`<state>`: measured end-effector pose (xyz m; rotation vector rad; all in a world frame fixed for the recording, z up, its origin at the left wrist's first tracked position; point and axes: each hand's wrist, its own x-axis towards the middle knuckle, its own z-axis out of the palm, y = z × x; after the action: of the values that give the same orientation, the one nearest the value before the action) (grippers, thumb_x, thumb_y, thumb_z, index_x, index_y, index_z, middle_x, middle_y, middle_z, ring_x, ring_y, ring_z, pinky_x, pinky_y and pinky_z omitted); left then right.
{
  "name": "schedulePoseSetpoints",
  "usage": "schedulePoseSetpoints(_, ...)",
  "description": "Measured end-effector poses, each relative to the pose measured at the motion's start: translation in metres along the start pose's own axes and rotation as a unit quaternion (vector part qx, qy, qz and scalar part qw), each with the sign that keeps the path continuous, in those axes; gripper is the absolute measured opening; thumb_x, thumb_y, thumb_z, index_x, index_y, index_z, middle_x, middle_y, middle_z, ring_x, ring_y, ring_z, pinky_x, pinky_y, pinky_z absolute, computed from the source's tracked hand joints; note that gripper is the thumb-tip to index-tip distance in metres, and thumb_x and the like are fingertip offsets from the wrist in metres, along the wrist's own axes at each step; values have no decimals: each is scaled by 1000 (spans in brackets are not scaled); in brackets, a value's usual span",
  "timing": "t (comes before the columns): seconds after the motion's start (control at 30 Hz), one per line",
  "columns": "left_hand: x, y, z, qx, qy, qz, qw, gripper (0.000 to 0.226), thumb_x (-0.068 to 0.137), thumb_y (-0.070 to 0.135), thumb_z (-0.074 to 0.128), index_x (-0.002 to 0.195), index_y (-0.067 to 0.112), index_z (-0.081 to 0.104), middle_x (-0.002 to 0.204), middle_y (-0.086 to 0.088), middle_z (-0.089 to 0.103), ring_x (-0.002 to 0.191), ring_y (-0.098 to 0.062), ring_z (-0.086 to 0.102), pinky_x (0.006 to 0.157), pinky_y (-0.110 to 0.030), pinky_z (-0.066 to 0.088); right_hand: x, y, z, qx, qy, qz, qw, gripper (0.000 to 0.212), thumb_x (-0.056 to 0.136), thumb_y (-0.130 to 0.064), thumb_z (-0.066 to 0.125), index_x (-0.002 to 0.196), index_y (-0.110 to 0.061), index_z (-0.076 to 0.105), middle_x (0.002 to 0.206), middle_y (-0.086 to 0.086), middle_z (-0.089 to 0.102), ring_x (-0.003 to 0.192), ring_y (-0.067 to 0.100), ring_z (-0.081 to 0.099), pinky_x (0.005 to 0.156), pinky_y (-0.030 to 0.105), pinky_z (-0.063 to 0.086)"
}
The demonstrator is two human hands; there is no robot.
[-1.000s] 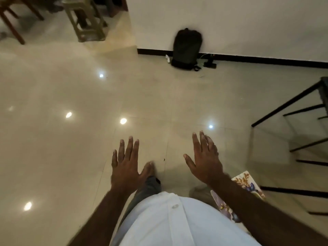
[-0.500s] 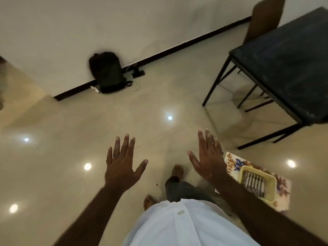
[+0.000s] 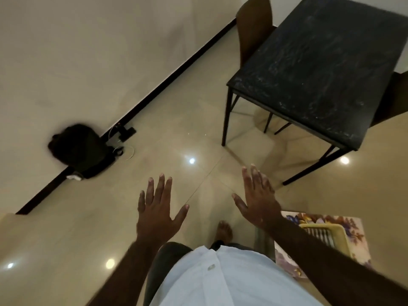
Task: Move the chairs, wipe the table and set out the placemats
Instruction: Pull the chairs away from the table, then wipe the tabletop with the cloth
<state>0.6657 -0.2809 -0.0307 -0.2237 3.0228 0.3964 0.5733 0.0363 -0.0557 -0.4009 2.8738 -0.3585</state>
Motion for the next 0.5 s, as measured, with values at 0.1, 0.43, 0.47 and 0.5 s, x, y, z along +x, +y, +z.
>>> schedulePoseSetpoints(0.1,54,13,-8,-7,-12,34,999,100,98,86,29,176,27,8,184,3,-4,169,-25,-14,135,-61,6,28,4,-16,-4,21,22,1000,92,107,-70,43,177,-20,10,182,18,12,162,45,27,126,58,33)
schedulePoseSetpoints(0.43,265,54,-9,18,-67,264,962,98,101,81,40,176,27,9,185,4,-3,170,-24,-13,135,-60,8,100,18,-21,44,69,227,971,94,105,-70,40,177,-19,9,183,17,9,164,44,21,128,62,33)
schedulePoseSetpoints(0.47,286,61,-10,18,-68,284,956,97,101,81,38,176,27,10,184,4,-4,169,-24,-14,136,-59,7,106,18,-22,44,72,245,966,94,105,-71,40,177,-19,8,183,17,8,165,44,21,127,63,34)
schedulePoseSetpoints(0.5,303,67,-10,18,-78,300,951,97,100,82,35,176,27,11,184,4,-4,169,-24,-15,136,-59,5,110,19,-23,43,73,261,962,94,105,-72,39,177,-19,7,183,16,7,165,45,21,127,64,34)
